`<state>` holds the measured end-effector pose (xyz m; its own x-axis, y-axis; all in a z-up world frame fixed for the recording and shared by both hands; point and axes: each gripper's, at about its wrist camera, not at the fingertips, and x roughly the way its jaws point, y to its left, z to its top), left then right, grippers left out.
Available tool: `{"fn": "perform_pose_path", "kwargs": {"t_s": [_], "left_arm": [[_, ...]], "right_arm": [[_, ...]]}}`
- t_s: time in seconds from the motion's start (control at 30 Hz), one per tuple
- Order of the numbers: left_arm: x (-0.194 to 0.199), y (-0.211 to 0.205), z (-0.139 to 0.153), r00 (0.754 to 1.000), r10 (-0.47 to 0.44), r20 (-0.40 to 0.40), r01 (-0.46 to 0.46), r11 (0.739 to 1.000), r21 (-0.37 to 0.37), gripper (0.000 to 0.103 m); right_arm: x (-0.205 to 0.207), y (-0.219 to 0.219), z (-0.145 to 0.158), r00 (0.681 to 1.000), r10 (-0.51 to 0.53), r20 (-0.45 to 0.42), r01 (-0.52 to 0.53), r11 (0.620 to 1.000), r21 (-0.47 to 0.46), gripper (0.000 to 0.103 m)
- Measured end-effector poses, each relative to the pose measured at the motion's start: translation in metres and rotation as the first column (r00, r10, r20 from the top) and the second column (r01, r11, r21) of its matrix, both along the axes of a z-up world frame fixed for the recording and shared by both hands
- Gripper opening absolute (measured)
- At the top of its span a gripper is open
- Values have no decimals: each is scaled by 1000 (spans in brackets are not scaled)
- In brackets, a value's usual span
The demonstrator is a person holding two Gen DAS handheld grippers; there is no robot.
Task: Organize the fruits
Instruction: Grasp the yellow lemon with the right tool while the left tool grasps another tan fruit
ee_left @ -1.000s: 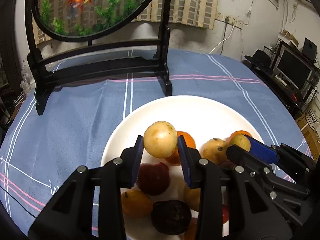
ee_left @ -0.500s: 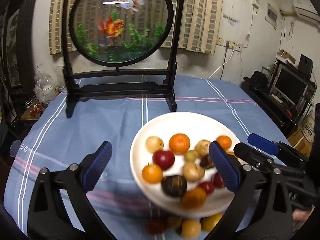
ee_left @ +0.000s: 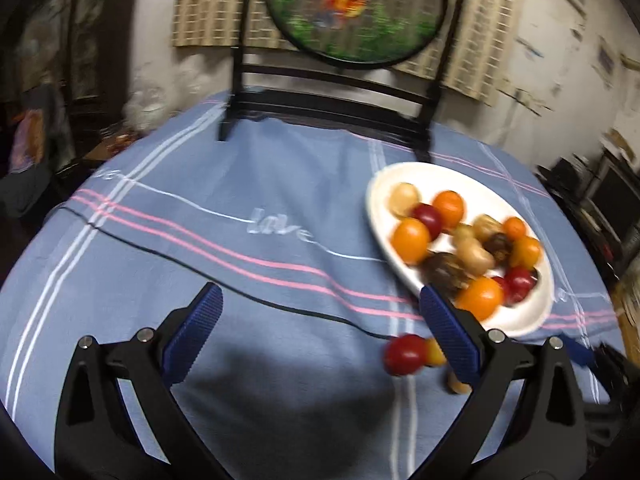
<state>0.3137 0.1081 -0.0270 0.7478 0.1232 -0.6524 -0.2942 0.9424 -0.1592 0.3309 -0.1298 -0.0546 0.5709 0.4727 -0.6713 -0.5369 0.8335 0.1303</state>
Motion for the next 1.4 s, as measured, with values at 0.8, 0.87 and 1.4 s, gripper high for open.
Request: {"fn": "perform_pose_path", "kwargs": {"t_s": [0.8,0.87,1.4], "left_arm": [[-10,-7,14,998,-44,50,46,998,-41,101],[-10,-6,14,998,-44,51,46,998,-43,101],[-11,-6,15,998,-42,51,44,998,-37,101]], "right_arm": [[7,18,-17,999,24,-46,-26,999,-39,54],[9,18,-17,998,22,-55,-24,999,-32,53],[18,25,-17,996,26,-90,-27,1000,-12,43]]}}
